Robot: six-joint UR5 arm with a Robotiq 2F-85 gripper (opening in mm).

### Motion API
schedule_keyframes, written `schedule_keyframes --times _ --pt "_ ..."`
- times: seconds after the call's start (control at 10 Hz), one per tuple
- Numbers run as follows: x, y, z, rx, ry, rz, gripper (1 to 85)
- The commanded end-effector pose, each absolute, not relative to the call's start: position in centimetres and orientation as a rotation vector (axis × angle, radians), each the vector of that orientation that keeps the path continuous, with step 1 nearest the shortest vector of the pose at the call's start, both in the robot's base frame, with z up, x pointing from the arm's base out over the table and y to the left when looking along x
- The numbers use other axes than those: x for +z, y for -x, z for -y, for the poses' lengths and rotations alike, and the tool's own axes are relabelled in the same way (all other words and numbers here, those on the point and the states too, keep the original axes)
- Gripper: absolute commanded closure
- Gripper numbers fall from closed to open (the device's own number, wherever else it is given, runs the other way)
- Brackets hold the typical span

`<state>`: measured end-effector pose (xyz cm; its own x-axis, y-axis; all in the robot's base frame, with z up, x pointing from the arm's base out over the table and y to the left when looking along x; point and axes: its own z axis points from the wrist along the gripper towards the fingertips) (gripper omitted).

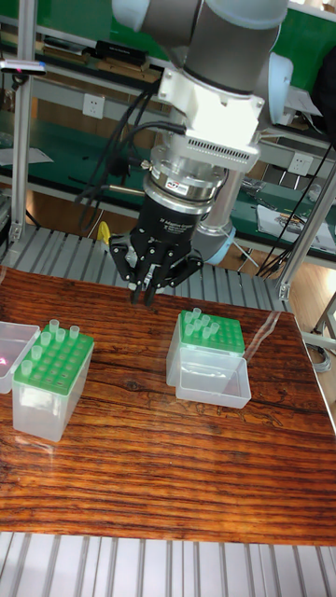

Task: Transfer all large pipette tips from one holder to another

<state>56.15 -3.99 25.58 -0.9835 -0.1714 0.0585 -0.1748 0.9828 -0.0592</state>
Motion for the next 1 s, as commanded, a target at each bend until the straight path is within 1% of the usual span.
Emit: schedule_keyframes --times 0.0,0.3,0.5,0.6,0.8,0.9 --pt "23.4 -51.7 1.3 0.096 -0.306 3.089 62.0" --pt "23.3 -49.9 -3.3 0.039 -0.258 3.105 61.3" --pt "23.4 -49.8 -6.0 -0.001 -0.197 3.119 61.7" --pt "23.1 -50.2 -6.7 -0.009 -0.182 3.132 61.7" --pt "23.1 -50.3 -5.7 0.054 -0.201 3.129 64.3" --pt "23.2 -49.7 -5.5 0.06 -0.227 3.105 64.3"
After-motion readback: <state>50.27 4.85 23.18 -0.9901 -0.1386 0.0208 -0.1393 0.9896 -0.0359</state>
